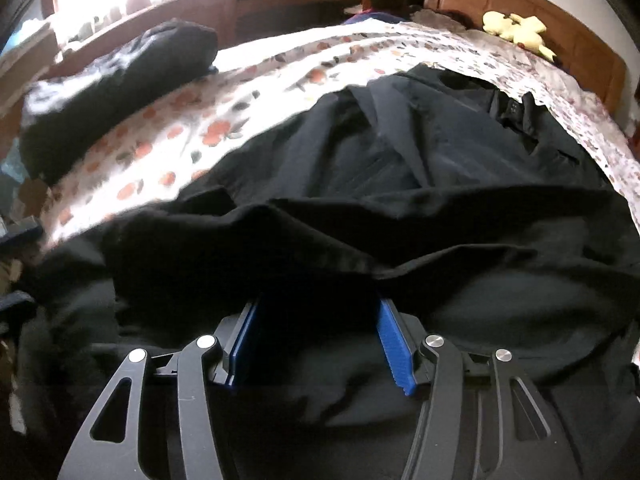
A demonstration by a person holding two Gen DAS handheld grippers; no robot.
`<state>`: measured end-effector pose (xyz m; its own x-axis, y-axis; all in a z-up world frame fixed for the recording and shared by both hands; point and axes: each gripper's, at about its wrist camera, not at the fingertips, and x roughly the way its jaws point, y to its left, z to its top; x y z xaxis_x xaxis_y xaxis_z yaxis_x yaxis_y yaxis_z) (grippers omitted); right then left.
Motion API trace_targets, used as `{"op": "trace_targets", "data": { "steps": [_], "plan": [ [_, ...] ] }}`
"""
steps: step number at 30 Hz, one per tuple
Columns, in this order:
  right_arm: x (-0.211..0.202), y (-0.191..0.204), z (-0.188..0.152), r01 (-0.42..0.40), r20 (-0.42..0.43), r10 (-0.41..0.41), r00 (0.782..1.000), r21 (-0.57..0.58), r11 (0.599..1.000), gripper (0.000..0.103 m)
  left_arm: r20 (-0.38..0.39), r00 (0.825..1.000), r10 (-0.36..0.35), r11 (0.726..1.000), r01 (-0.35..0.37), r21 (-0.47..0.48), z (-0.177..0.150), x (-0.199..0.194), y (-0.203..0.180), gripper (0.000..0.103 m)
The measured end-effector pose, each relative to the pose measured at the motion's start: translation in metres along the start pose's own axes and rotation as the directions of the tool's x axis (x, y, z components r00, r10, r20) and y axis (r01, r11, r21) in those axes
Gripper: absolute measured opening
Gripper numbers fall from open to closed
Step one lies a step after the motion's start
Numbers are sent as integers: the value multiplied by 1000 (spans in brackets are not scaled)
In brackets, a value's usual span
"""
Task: Fold large clothes
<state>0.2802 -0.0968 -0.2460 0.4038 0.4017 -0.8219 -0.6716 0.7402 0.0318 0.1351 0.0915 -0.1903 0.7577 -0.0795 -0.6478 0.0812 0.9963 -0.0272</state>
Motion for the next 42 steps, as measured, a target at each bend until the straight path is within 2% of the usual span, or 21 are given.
{"op": "trace_targets", "data": {
  "steps": [2,4,9,14,22,30,34,39,40,42],
  "plan": [
    [-9,-3,-1,-17,19,17,1000,25,1000,53,5,1000,19,1000,-19,1,1,-2,6,77],
    [-24,-3,-5,6,56,-7,998,24,1000,54,6,1000,28,1000,-28,-1,2,-1,10,80],
    [-72,-8,-21,43,136,-48,990,40,998,53,3,1000,18,1000,-17,-24,1,-1,15,80],
    [-118,-27,-61,95,168,-109,980,90,991,53,-1,1000,13,1000,-13,-28,-1,2,9,80],
    [-163,-80,-150,235,108,-266,958,233,944,54,-17,1000,15,1000,-15,-24,-6,5,1,80],
    [-186,-126,-220,312,37,-351,936,379,871,54,-46,998,30,999,-31,-27,-13,8,3,80],
    [-187,-135,-238,316,20,-354,935,406,858,54,-57,998,42,999,-43,-24,-15,10,4,80],
    [-186,-136,-244,303,31,-344,939,407,862,53,-71,996,61,997,-63,-32,-18,11,8,80],
    [-185,-136,-244,288,36,-328,944,397,871,49,-74,995,64,997,-66,-35,-18,12,9,80],
    [-185,-129,-241,267,43,-305,951,376,887,36,-82,994,71,996,-74,-40,-20,14,12,80]
  ]
}}
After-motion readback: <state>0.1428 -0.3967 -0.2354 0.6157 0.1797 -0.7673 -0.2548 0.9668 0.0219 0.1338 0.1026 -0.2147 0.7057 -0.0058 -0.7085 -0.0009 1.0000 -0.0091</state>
